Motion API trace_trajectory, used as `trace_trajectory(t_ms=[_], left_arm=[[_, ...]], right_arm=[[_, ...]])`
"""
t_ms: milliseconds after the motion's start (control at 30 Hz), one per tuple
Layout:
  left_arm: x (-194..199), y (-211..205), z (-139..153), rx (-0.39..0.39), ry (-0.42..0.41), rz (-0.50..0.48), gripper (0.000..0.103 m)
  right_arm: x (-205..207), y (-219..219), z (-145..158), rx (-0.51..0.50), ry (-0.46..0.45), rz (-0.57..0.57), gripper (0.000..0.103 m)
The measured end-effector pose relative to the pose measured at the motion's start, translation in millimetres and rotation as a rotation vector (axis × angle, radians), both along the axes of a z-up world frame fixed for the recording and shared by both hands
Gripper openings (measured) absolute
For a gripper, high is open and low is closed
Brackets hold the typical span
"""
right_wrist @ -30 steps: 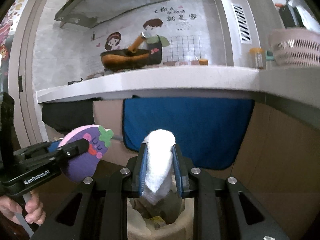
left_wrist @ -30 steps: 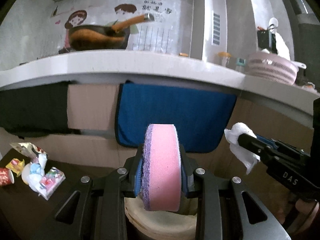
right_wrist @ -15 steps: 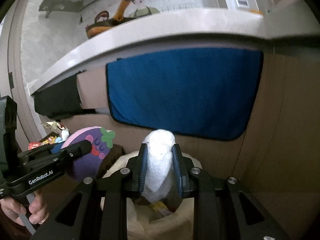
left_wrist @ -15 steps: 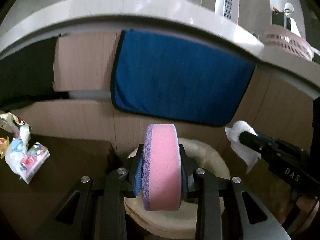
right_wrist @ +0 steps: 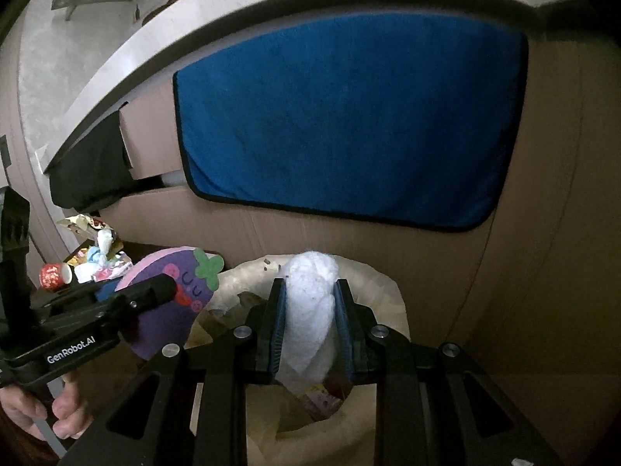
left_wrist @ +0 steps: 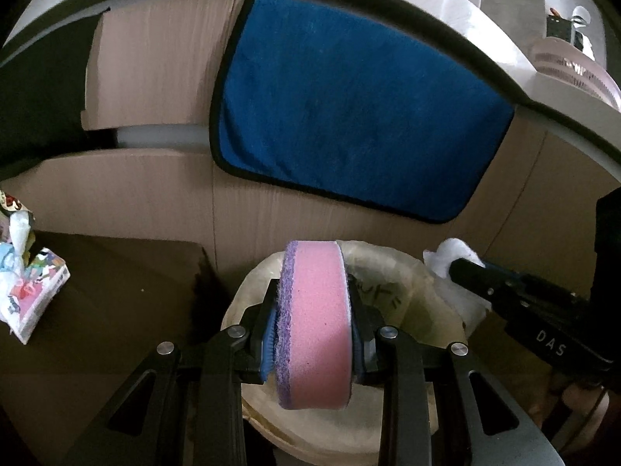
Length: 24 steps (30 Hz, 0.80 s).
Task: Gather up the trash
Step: 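Open both grippers to drop the sponge and tissue into the bin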
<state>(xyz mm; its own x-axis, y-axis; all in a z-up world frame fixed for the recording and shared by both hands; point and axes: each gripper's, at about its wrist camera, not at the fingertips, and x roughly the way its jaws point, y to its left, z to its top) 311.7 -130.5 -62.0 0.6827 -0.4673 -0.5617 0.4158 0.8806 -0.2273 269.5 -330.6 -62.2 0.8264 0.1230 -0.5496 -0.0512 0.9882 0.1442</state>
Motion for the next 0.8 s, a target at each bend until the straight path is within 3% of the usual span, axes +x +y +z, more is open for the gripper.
trace_trajectory(t_ms=[167,267,333,367,600,800], left_arm=[[7,-3,-6,0.002,0.029,-0.007,0.031],[13,-5,-11,-0.007,0.054,-0.061,0.035],[19,-1,-14,-0.026,0.089,-0.079,0.057],[20,1,-14,-0.039,0.094,-0.076,0.058],[27,36,-8,-0.114,0.129,0.007,0.06],[12,86,-3,-0.084,0.081,0.104,0.06]], right_arm=[[3,1,-8,-0.001,0.018,0.004,0.023],[4,-1,-13,0.012,0.019,0.005,0.026],[7,-3,-16,0.032,0.02,-0.002,0.032],[9,-6,-18,0.042,0.029,-0.016,0.04],[7,-13,-25,0.07,0.053,-0.06,0.043],[0,5,-13,0.021,0.04,-0.044,0.043]])
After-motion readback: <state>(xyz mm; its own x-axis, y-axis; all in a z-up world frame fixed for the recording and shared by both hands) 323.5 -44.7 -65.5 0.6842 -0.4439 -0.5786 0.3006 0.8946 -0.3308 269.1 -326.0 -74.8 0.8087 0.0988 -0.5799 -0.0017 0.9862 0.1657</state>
